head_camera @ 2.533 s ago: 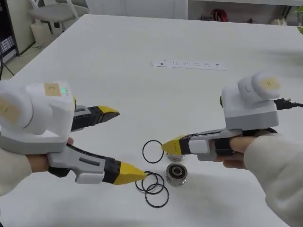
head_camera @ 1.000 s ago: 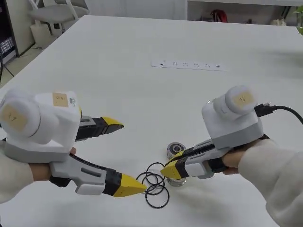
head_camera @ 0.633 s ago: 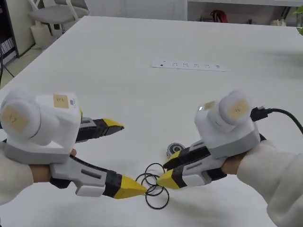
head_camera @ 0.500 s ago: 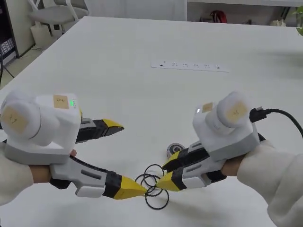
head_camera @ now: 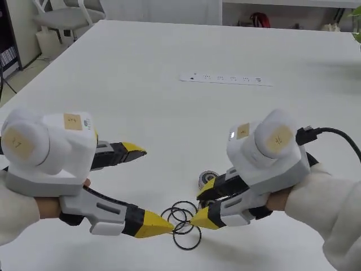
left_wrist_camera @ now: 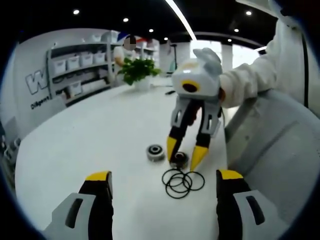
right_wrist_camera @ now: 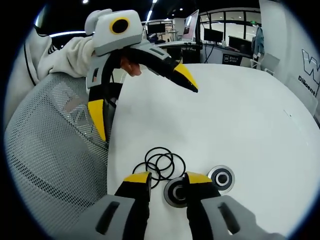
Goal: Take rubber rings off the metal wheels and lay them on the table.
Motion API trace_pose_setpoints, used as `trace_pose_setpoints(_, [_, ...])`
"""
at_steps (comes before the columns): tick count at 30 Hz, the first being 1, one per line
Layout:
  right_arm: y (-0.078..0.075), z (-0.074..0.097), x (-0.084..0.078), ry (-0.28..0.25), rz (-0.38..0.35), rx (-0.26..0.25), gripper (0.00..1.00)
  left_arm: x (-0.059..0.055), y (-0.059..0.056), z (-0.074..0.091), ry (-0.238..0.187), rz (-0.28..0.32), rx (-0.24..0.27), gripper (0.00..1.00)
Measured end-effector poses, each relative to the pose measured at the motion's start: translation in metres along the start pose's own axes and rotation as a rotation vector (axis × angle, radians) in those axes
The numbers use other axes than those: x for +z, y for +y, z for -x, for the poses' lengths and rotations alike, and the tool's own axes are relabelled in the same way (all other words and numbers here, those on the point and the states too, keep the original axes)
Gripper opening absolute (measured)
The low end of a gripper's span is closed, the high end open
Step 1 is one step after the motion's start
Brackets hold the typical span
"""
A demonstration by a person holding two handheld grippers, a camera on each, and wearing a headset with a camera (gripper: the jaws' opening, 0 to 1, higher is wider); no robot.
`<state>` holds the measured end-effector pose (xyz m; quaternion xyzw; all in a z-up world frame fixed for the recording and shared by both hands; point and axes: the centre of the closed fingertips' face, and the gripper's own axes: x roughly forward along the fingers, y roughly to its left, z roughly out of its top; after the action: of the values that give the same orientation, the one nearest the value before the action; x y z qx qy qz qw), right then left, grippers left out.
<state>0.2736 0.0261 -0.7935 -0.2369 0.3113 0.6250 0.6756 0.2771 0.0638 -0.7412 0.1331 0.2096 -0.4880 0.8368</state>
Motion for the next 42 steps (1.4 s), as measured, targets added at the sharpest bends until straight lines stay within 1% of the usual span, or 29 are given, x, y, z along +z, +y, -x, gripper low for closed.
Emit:
trace_pose_setpoints(9, [-0.008, 0.008, 0.006, -0.030, -0.019, -0.031, 0.25, 0.002, 0.000, 0.001, -0.005, -0.002, 0.001, 0.87])
trace_pose_setpoints(26, [-0.025, 0.031, 0.025, -0.136, -0.071, -0.097, 0.32, 0.004, -0.001, 0.003, -0.018, 0.001, 0.007, 0.90])
trace_pose_setpoints(29, [-0.029, 0.037, 0.030, -0.170, -0.093, -0.105, 0.33, 0.003, 0.000, 0.004, -0.017, 0.005, 0.009, 0.90])
trace_pose_setpoints(33, [-0.036, 0.049, 0.038, -0.231, -0.128, -0.122, 0.35, 0.004, 0.000, 0.004, -0.019, 0.009, 0.012, 0.92])
trace_pose_setpoints(42, [-0.050, 0.074, 0.047, -0.304, -0.152, -0.191, 0.40, 0.004, 0.001, 0.006, -0.024, 0.016, 0.024, 0.93])
